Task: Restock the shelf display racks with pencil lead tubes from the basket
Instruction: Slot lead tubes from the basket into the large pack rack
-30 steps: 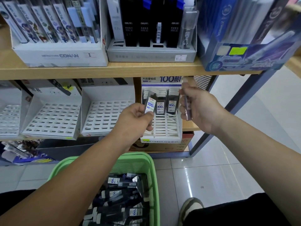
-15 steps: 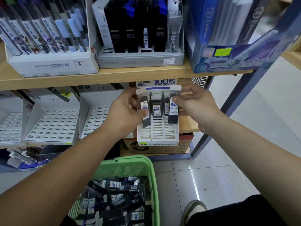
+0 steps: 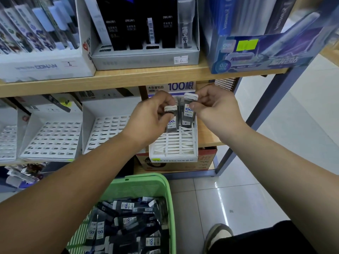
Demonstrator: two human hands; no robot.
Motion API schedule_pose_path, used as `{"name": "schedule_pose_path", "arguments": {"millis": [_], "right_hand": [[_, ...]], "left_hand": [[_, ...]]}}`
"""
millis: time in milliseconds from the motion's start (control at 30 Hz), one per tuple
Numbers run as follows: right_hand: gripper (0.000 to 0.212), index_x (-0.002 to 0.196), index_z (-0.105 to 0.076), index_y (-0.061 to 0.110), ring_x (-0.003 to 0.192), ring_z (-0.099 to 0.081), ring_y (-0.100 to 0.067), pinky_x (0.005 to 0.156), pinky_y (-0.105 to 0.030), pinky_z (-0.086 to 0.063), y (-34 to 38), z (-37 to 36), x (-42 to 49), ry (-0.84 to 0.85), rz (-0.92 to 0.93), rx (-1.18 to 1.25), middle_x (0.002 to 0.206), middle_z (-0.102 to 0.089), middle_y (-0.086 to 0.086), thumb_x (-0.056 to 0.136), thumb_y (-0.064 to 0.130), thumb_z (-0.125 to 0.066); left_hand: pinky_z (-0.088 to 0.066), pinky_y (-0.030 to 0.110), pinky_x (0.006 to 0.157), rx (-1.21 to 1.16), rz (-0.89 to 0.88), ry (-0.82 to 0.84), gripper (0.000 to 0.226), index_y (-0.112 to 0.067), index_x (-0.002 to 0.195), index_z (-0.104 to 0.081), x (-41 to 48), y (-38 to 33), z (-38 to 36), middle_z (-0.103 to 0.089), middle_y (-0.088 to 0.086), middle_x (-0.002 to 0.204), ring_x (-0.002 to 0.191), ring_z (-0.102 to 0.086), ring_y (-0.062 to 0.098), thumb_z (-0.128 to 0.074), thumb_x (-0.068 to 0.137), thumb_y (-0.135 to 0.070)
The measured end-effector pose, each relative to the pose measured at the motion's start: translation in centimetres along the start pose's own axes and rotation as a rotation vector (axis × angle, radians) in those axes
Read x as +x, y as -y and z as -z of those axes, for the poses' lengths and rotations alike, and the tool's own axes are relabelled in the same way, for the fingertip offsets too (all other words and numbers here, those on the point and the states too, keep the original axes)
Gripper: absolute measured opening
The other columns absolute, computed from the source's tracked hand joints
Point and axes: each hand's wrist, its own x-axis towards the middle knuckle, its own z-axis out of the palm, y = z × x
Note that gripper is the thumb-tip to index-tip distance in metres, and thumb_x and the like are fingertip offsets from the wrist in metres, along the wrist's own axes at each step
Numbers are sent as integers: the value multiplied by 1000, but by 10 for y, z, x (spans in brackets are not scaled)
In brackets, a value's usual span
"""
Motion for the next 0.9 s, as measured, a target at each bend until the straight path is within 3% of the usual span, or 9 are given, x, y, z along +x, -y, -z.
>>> {"name": "schedule_pose_path", "arguments": {"millis": [167, 300, 500, 800, 900], "right_hand": [[13, 93, -73, 14, 87, -70, -28, 80, -43, -59, -15, 3, 5, 23, -3, -100, 91, -74, -13, 85, 5, -78], [12, 94, -74, 16, 86, -70, -26, 79, -45, -60, -21, 3, 6, 25, -12, -109, 89, -75, -10, 86, 7, -78], [16, 95, -76, 21, 87, -71, -23, 83, -46, -61, -25, 1, 9, 30, -4, -136, 90, -75, -4, 84, 11, -81], [17, 90, -73, 23, 81, -69, -22, 81, -46, -60, -22, -1, 9, 26, 25, -176, 85, -73, -2, 81, 10, -80], [21, 96, -70, 23, 82, -69, -25, 80, -45, -60, -20, 0, 8, 24, 55, -173, 85, -71, -7, 85, 6, -76]], "left_hand": [[-50, 13, 68, -34, 13, -29, 29, -27, 100, -62, 0, 0, -2, -61, -10, 87, 74, -59, 0, -77, 89, -5], [-59, 28, 77, -54, 19, 25, 31, -31, 97, -63, 1, 2, -1, -66, -1, 92, 80, -65, 16, -79, 88, -5], [-60, 46, 84, -85, 49, 63, 30, -28, 97, -64, 2, 6, 5, -68, 5, 92, 82, -66, 29, -81, 86, -5], [-56, 36, 78, 156, -82, 29, 24, -21, 103, -67, -2, 12, -1, -66, -9, 87, 77, -64, 10, -78, 87, -8], [-57, 34, 76, 250, -204, -9, 26, -19, 110, -72, 1, 16, -1, -61, -10, 99, 77, -61, 11, -77, 86, -8]]}}
